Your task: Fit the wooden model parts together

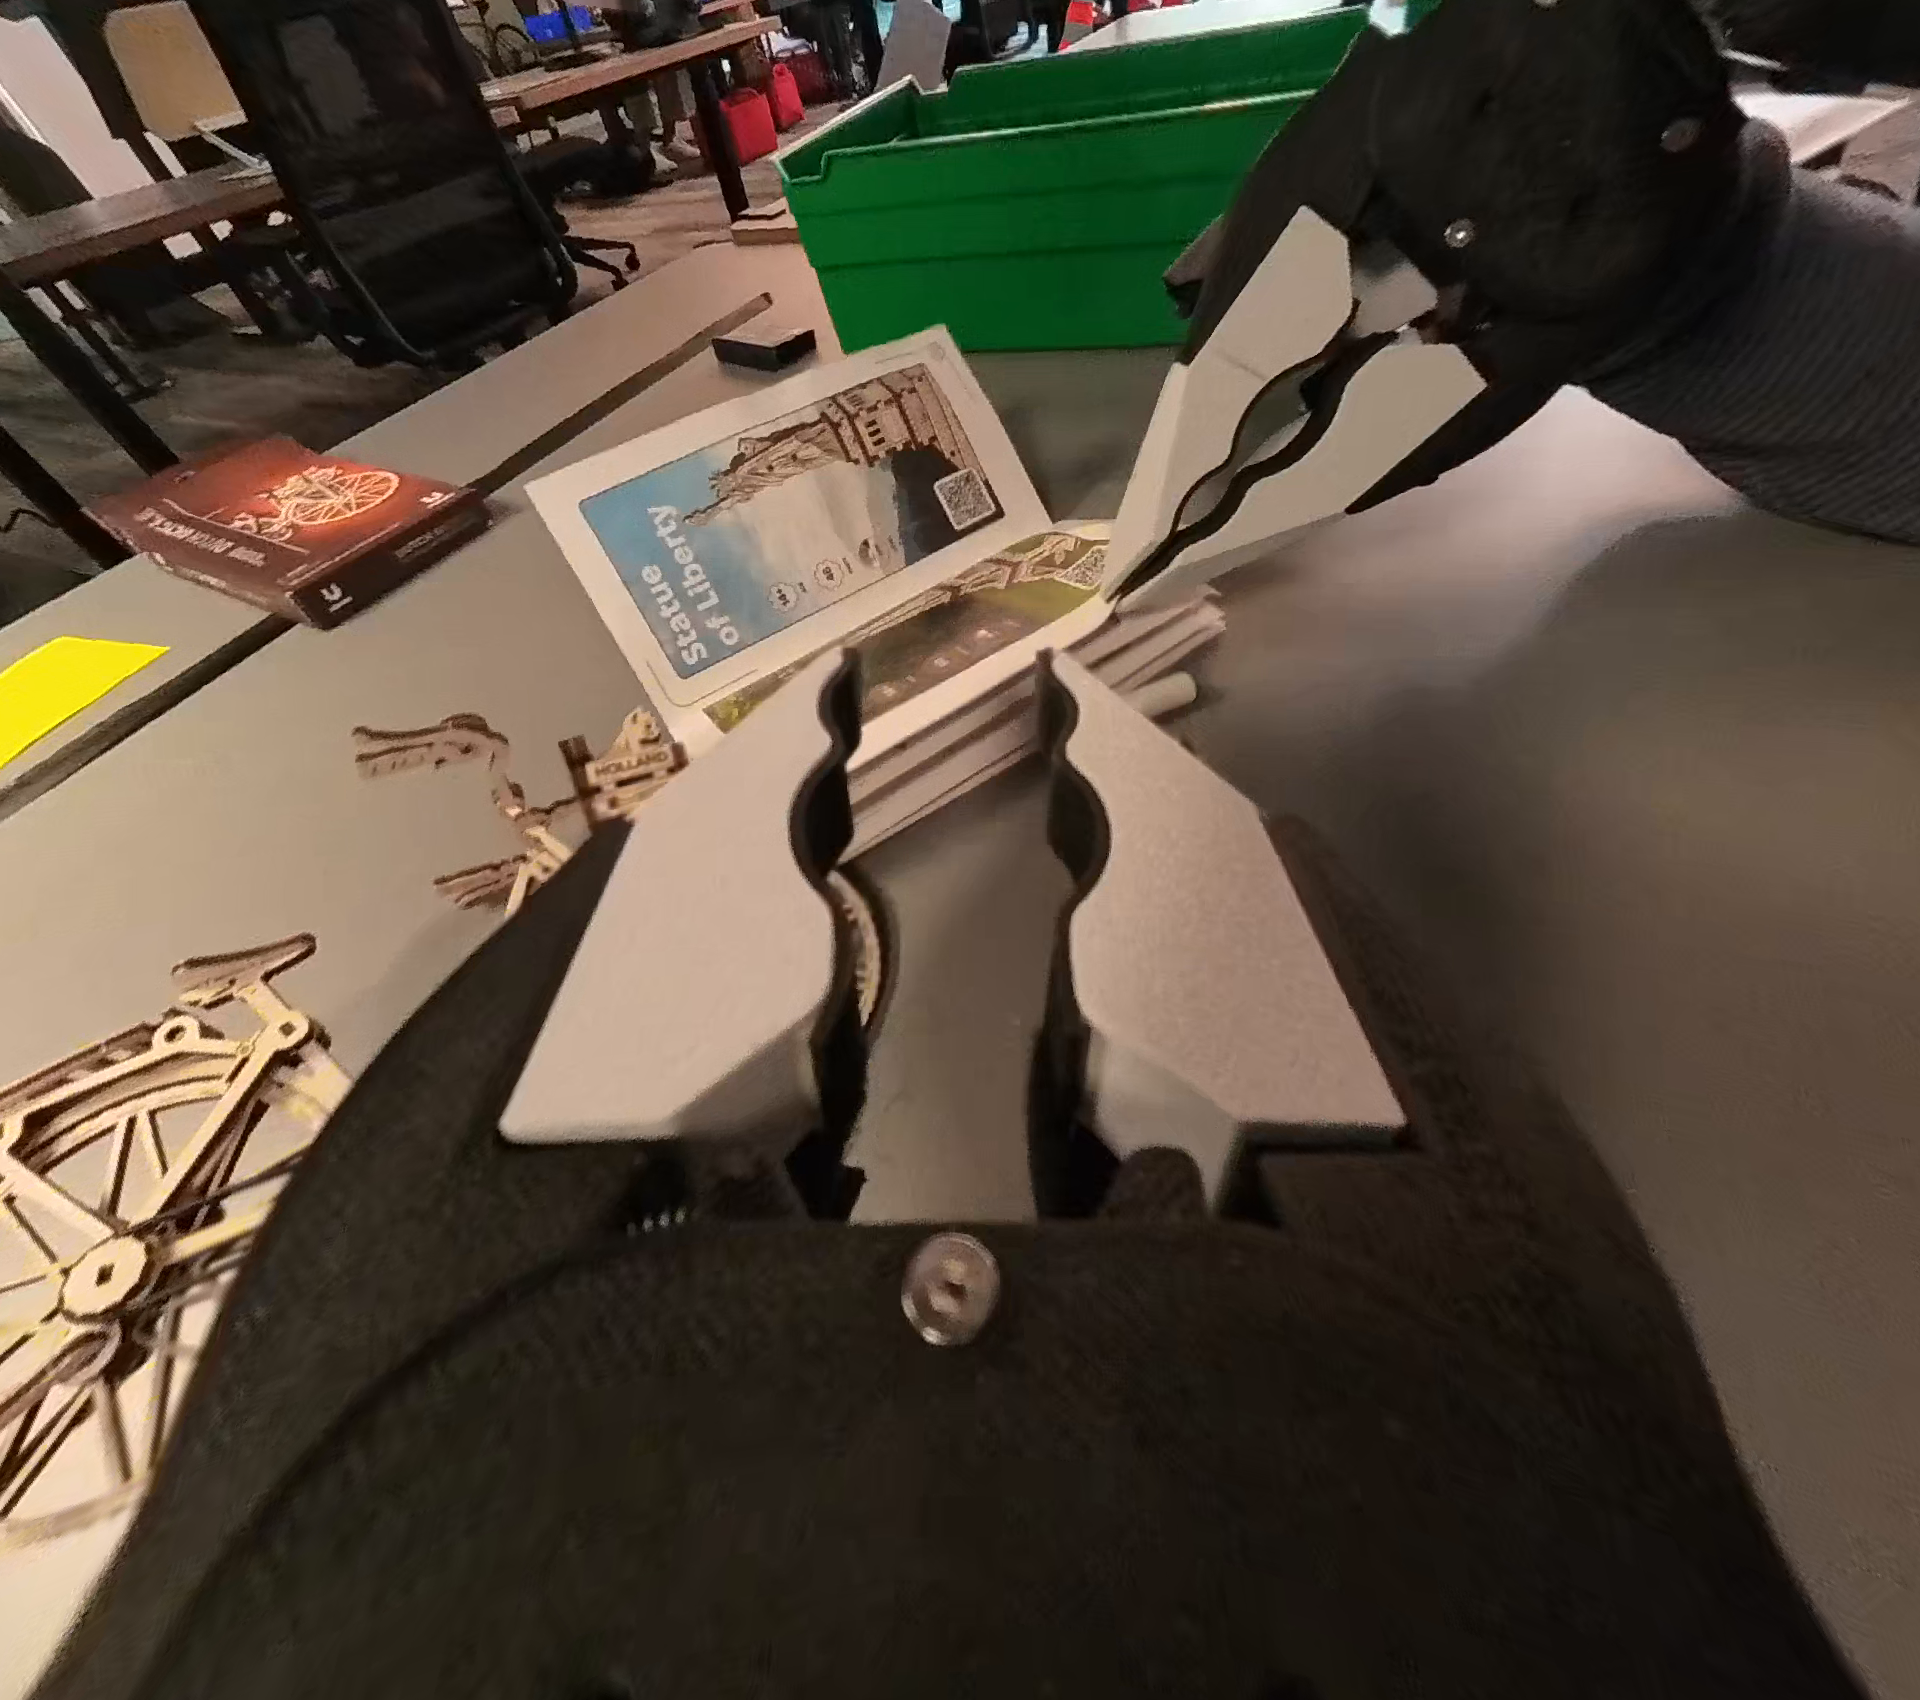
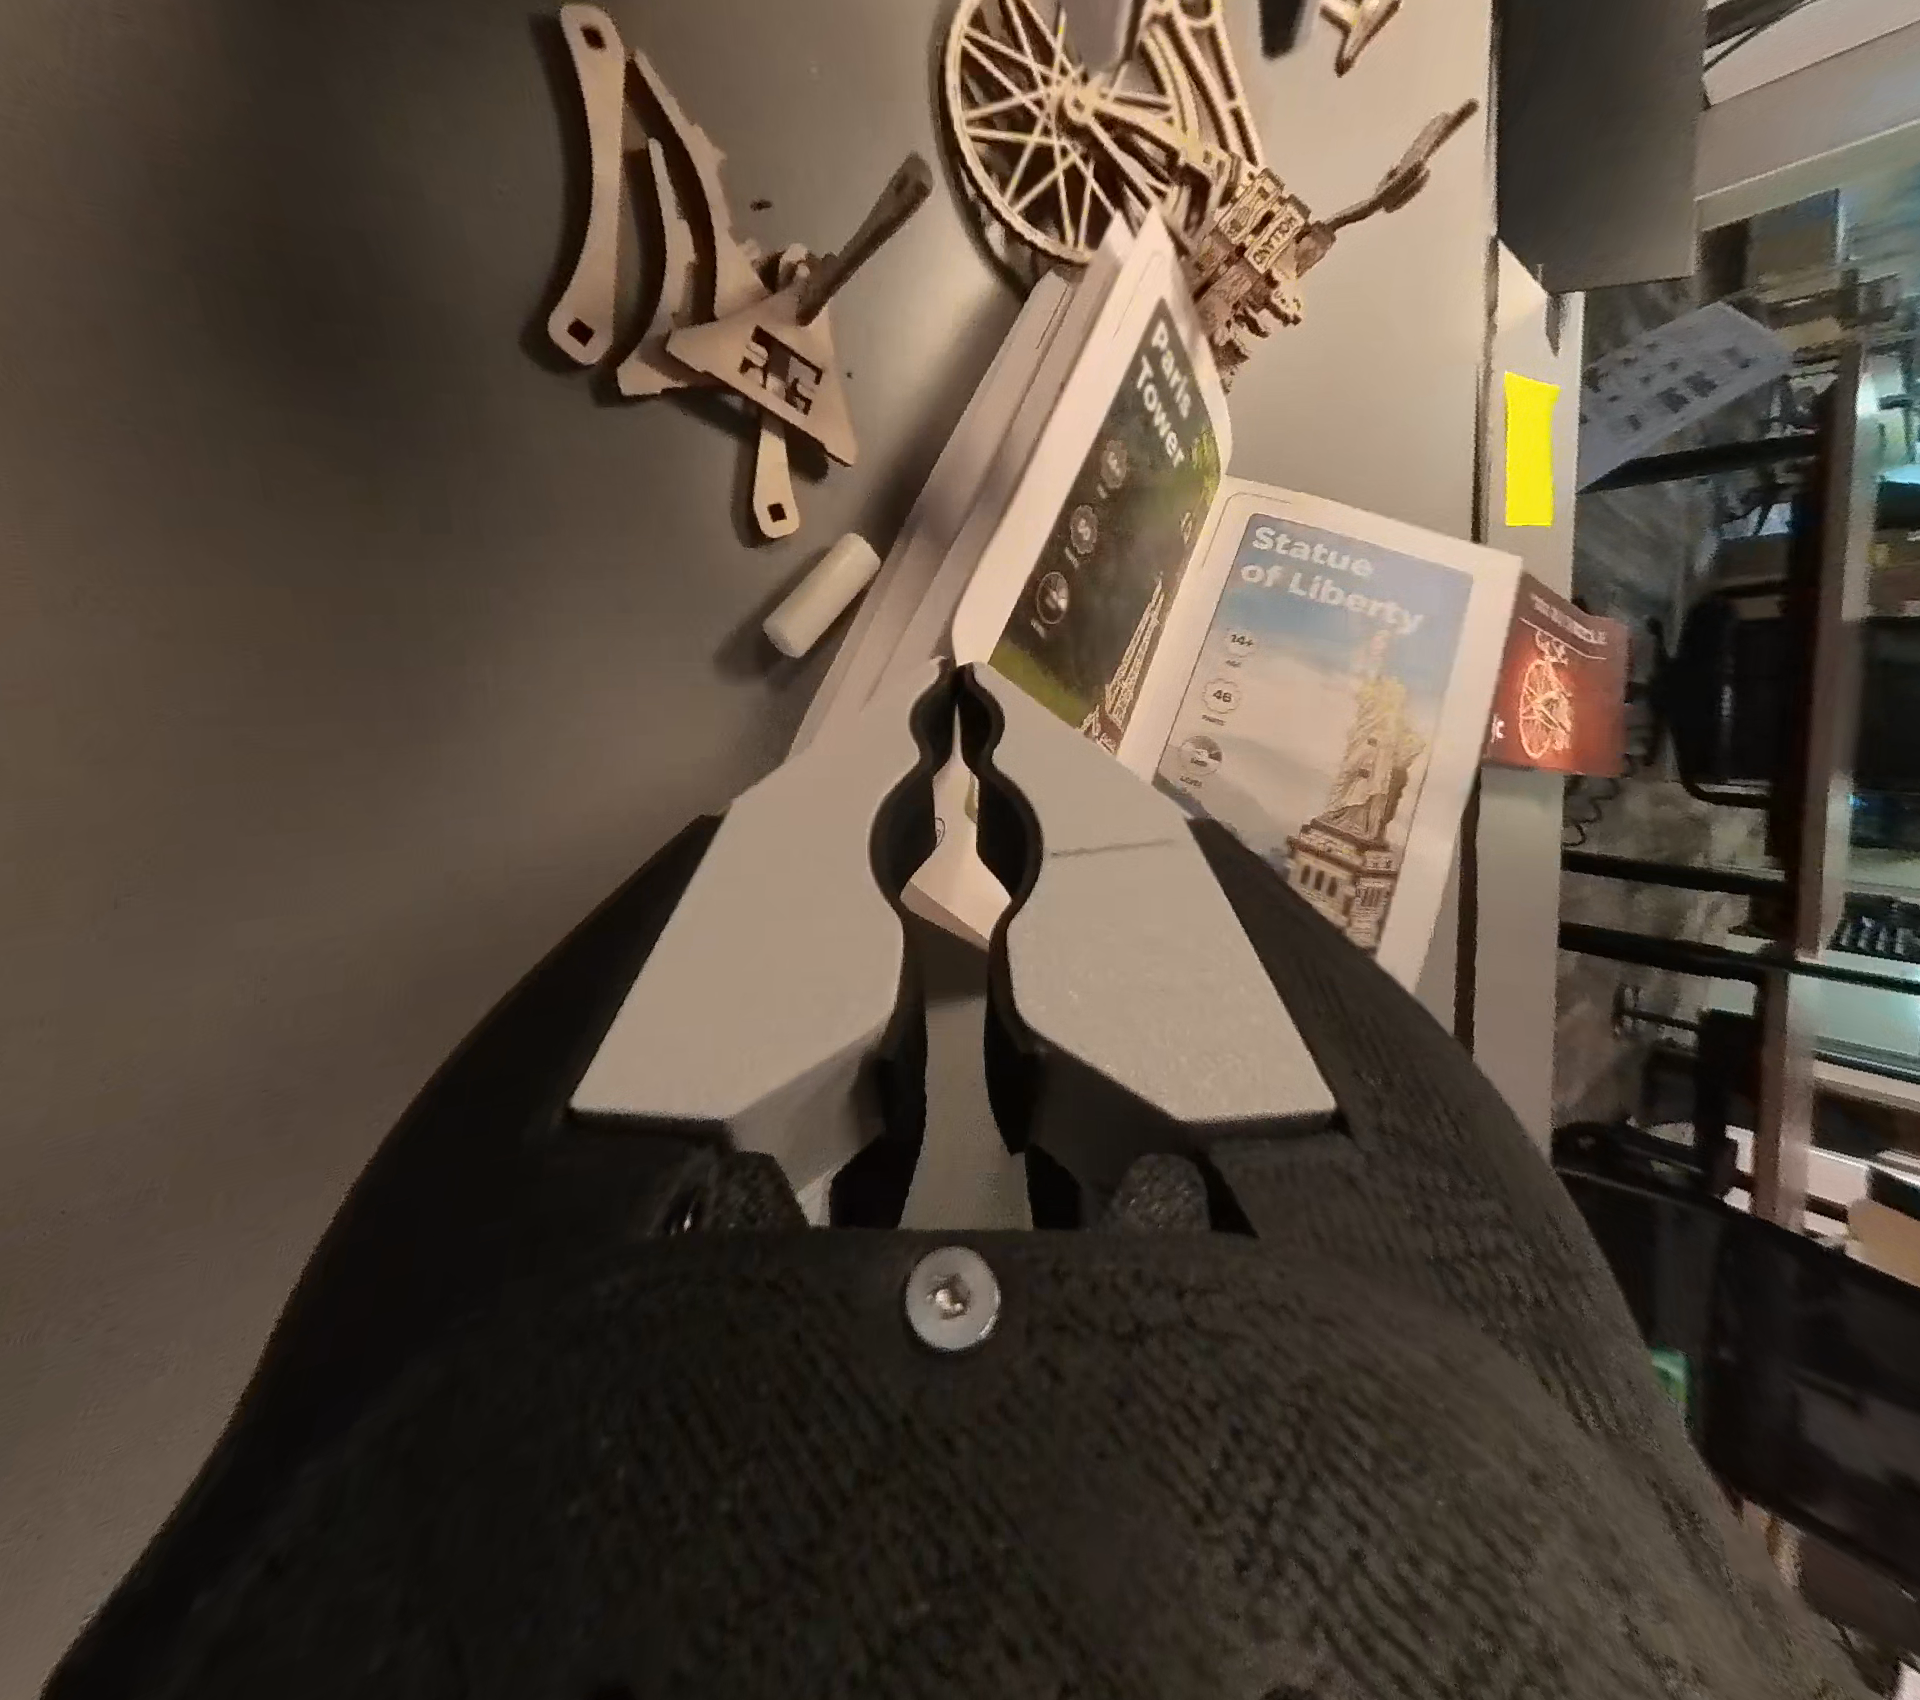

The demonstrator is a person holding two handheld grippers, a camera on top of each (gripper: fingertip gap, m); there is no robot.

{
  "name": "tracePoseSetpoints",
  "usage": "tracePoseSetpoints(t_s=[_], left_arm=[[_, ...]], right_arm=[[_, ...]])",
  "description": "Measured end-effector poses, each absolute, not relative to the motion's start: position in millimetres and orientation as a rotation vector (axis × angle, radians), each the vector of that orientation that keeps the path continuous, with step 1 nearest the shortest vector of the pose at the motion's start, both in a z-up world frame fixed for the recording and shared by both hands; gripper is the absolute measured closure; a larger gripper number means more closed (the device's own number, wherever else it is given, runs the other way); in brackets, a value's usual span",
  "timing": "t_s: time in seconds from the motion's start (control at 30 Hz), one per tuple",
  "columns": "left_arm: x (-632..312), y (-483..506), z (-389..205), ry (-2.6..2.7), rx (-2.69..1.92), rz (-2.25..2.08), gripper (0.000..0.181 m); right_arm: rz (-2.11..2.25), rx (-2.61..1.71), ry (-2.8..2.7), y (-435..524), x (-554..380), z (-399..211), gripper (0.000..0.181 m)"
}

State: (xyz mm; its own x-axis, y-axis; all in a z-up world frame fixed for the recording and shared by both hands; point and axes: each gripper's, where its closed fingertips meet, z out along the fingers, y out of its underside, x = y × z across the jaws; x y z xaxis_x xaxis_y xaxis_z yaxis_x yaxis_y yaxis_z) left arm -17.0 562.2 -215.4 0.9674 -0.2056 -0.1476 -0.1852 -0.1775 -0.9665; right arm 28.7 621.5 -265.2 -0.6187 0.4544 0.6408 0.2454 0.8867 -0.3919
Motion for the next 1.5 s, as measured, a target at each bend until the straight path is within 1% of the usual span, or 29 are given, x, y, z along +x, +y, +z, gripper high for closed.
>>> tracePoseSetpoints(t_s=[0.17,0.43,0.67,0.8,1.03,1.23,1.33,1.4,1.47,1.5], left_arm=[[-22.3,559.5,-217.8,0.285,-1.767,-0.011,0.15],[-16.4,565.3,-220.9,0.32,-1.78,-0.011,0.15],[-11.5,567.9,-226.0,0.35,-1.79,0.0,0.15],[-12.5,567.6,-226.0,0.339,-1.791,-0.011,0.15],[-12.4,566.7,-225.5,0.339,-1.784,-0.01,0.151],[-11.9,565.2,-225.5,0.34,-1.781,-0.016,0.151],[-12.0,564.9,-225.1,0.337,-1.779,-0.022,0.151],[-12.0,564.8,-224.9,0.336,-1.778,-0.025,0.151],[-11.9,564.7,-225.0,0.337,-1.778,-0.026,0.151],[-11.8,564.7,-225.0,0.337,-1.778,-0.026,0.151]], right_arm=[[0.348,-0.567,-2.213,627.8,23.7,-259.8,0.181],[0.533,-0.902,-1.935,658.3,10.5,-223.8,0.181],[0.636,-1.187,-1.701,695.8,12.0,-207.1,0.181],[0.799,-1.378,-1.536,717.0,18.3,-199.2,0.181],[0.78,-1.561,-1.364,761.6,30.7,-209.6,0.181],[0.559,-1.544,-1.299,793.0,41.3,-212.3,0.181],[0.493,-1.372,-1.303,788.3,40.8,-190.0,0.167],[0.479,-1.234,-1.353,772.9,38.8,-176.1,0.167],[0.492,-1.17,-1.42,758.5,37.1,-173.0,0.174],[0.486,-1.173,-1.423,758.3,37.8,-172.5,0.169]])
